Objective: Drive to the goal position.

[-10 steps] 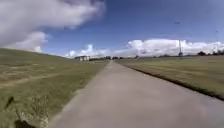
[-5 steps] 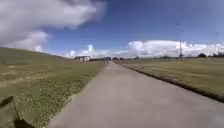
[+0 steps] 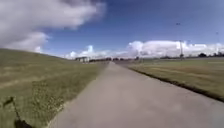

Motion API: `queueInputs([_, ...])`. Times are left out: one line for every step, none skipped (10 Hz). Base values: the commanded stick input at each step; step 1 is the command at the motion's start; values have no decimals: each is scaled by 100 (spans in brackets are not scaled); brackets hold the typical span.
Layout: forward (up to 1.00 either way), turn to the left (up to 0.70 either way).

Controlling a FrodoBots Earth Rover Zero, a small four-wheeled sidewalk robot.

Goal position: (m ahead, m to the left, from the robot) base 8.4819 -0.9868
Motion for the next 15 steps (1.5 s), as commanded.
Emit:
queueInputs([70,0])
queueInputs([70,0])
queueInputs([70,0])
queueInputs([70,0])
queueInputs([70,0])
queueInputs([70,0])
queueInputs([70,0])
queueInputs([70,0])
queueInputs([70,0])
queueInputs([70,0])
queueInputs([70,0])
queueInputs([70,0])
queueInputs([70,0])
queueInputs([70,0])
queueInputs([70,0])
